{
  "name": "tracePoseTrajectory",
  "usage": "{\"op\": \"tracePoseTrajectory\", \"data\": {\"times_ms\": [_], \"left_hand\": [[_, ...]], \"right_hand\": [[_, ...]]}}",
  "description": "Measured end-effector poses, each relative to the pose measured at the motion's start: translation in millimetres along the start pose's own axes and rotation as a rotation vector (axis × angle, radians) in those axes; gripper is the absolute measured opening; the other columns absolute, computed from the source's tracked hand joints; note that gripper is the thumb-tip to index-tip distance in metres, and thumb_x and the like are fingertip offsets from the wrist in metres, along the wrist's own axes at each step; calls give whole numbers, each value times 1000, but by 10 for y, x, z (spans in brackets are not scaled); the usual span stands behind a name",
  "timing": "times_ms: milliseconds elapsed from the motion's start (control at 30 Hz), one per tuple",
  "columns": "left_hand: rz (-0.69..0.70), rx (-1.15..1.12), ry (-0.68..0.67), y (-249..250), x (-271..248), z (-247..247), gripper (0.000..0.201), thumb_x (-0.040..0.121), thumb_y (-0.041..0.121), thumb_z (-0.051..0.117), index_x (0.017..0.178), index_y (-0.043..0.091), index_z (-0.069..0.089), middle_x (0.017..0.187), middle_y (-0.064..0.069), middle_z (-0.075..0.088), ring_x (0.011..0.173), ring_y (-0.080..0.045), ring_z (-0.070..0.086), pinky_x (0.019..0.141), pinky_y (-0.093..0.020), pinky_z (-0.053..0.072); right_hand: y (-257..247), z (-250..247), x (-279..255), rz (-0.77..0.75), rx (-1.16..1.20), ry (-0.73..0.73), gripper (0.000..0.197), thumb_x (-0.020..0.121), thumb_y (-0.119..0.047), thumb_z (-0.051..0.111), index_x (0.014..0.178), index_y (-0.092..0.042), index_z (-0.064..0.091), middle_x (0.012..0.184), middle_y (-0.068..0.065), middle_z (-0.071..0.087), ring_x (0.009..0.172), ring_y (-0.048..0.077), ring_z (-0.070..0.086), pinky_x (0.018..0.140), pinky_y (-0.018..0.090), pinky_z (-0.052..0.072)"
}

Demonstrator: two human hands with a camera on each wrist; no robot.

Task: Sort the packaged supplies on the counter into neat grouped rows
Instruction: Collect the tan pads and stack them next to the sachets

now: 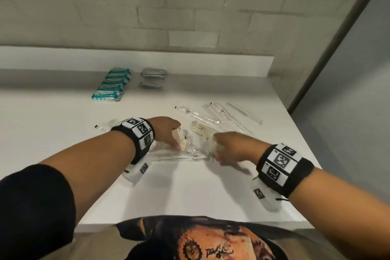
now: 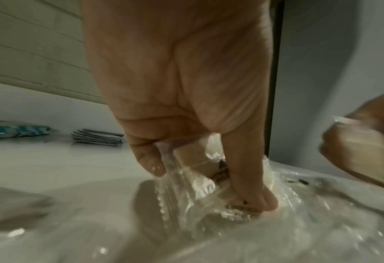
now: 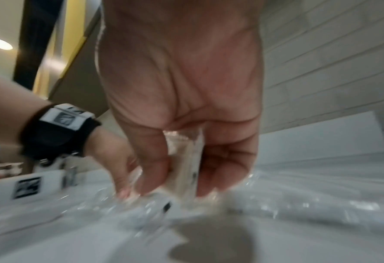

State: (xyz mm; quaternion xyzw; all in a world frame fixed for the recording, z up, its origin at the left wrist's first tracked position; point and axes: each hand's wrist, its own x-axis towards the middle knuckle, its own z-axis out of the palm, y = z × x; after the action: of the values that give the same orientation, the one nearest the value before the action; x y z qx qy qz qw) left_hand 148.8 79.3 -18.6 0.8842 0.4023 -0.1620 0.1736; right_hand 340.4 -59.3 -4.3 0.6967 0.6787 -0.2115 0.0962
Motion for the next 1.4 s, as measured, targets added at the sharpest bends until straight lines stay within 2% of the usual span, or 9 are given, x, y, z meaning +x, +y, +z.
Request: {"op": "tracePoseTrajectory", "data": {"times_ms": [100,233,367,467,633,867,1067,1267,1400], "left_hand": [[-14,-99,92,-12,26,-66,46,77,35,76,116,18,58,121,0,61,101,-18,54,83,-26,40],[-125,-231,218,-65,32,-131,53,79,38,74,125,19,57,126,-2,60,114,-21,55,92,-28,40],[-196,-423,339,-151,-8,-61,54,80,39,73,125,17,54,127,-3,58,113,-21,54,87,-27,39],[-237,-539,392,-135,-55,-4,55,82,37,71,126,13,49,121,-2,57,108,-21,54,81,-26,37],[-208,-897,378,-178,-117,59,54,80,40,65,128,21,49,113,-3,61,105,-23,58,90,-37,47],[-158,-1525,319,-380,-373,89,30,97,30,51,126,23,51,101,-1,49,99,-22,61,78,-41,57],[-159,-1632,375,-616,-454,61,17,92,22,58,109,19,56,101,-4,60,79,-17,56,74,-32,44],[126,-1914,312,-598,-535,-156,49,98,50,33,124,17,58,120,-15,66,104,-32,65,87,-47,52],[236,-1955,382,-607,-580,-320,42,97,22,49,131,-2,51,122,-22,60,101,-29,64,91,-44,53]], "right_hand": [[80,-199,186,86,-27,175,19,86,-27,61,101,-16,60,107,5,60,92,24,58,73,31,46],[154,-79,263,56,47,-2,13,82,-23,60,94,-18,61,90,-1,66,84,22,63,70,33,52],[164,-130,179,-1,67,18,26,86,-26,63,110,-17,63,100,-1,64,89,19,58,77,30,48],[63,-321,297,47,196,63,17,88,-29,63,95,-13,62,85,0,59,86,21,55,68,27,45],[-285,-327,692,49,181,28,19,87,-36,64,96,-21,58,104,2,58,85,15,57,73,29,47],[-450,-254,1042,267,52,17,80,72,-35,81,132,-7,37,119,10,58,108,29,58,87,37,51],[-606,-484,1010,201,13,-23,57,73,-26,79,121,-11,53,114,5,63,92,20,61,68,26,49],[-1196,-824,1031,-142,1140,153,29,95,-21,58,119,-7,50,88,9,63,67,19,61,54,31,52],[-1529,-805,1027,-174,806,408,14,96,-20,53,94,-17,66,94,6,66,74,12,62,57,17,44]]}}
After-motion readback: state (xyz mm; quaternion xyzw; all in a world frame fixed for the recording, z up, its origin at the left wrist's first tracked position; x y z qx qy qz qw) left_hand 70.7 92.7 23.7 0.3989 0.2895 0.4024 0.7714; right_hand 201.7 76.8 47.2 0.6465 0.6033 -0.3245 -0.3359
